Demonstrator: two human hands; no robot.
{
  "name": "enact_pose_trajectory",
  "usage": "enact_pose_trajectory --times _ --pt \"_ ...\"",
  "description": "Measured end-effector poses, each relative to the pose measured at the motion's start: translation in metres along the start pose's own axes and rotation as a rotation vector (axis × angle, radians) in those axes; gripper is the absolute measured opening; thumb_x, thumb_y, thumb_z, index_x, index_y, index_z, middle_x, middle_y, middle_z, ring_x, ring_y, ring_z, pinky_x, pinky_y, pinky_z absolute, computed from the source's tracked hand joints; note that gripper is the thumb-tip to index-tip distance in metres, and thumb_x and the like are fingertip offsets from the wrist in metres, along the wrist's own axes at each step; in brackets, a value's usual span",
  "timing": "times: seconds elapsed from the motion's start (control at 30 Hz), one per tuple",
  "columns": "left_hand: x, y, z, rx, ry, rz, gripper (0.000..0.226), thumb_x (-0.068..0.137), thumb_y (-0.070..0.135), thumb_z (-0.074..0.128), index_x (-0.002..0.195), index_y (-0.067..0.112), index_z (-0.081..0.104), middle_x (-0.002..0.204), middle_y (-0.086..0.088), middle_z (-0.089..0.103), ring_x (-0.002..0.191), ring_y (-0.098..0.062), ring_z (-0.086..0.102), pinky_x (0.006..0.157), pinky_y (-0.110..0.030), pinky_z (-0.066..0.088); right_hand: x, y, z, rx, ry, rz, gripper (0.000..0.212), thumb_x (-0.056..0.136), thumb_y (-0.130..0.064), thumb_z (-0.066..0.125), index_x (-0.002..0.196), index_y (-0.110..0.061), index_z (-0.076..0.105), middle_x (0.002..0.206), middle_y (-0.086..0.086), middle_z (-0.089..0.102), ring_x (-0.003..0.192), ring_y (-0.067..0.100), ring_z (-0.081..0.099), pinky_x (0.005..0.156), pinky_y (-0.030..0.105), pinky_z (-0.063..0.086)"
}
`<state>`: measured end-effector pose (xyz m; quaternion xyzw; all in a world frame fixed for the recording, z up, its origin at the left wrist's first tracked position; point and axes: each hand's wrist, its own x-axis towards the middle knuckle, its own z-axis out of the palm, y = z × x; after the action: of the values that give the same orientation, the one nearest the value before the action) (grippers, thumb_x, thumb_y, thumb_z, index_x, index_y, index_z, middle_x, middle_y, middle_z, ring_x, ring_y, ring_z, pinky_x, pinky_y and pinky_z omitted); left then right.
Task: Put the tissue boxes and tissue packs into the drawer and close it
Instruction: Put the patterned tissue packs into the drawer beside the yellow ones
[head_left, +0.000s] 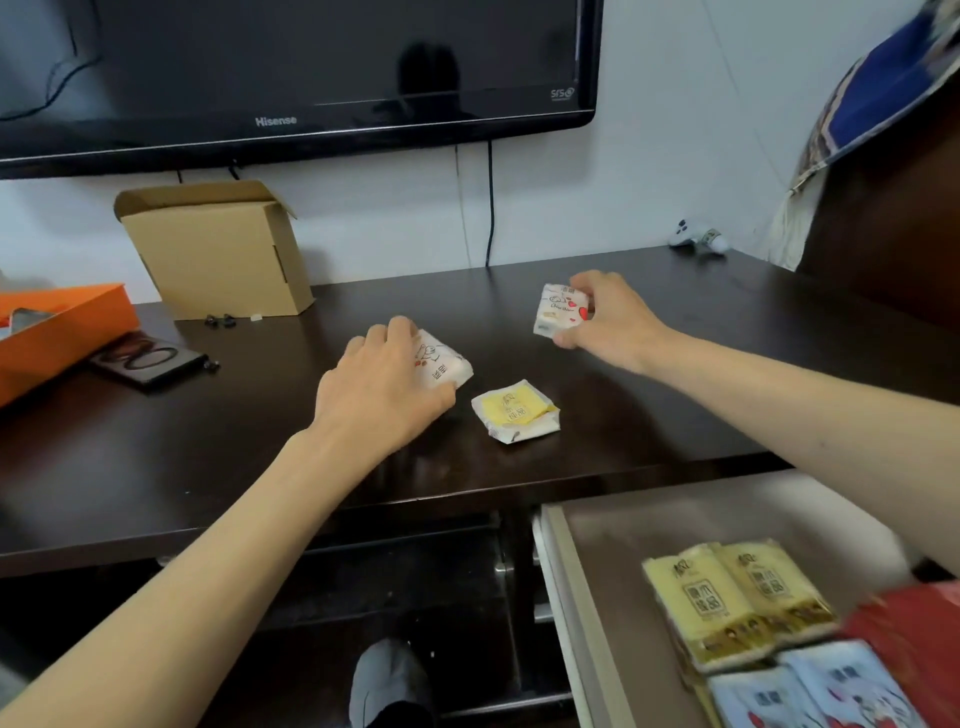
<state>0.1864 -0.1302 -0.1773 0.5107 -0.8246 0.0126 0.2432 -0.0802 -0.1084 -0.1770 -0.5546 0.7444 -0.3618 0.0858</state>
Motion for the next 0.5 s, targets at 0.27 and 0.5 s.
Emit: enact_pose_trajectory --times 0.27,0.5 --pt "-0.060 0.088 -0.027 -0.224 -0.138 0.230 0.077 0.069 0.061 0.070 0.135 0.030 0.045 0.127 0.010 0.060 0.113 -0.018 0.057 0.086 -0.040 0.049 -0.100 -0.003 -0.070 0.015 -0.018 -0.057 0.050 0.064 -0.042 0.088 0.106 -0.021 0.071 0.116 0.007 0.062 0.104 0.025 0.068 0.097 0.045 0.055" --pt "-0.131 0.137 -0.023 -0.207 -0.389 0.412 0.079 0.065 0.074 0.063 0.133 0.039 0.042 0.120 0.018 0.060 0.106 -0.010 0.058 0.086 -0.039 0.051 -0.215 0.022 -0.126 -0.103 -0.090 0.011 0.075 0.051 -0.070 0.078 0.117 -0.037 0.067 0.112 -0.013 0.059 0.103 0.009 0.066 0.091 0.044 0.058"
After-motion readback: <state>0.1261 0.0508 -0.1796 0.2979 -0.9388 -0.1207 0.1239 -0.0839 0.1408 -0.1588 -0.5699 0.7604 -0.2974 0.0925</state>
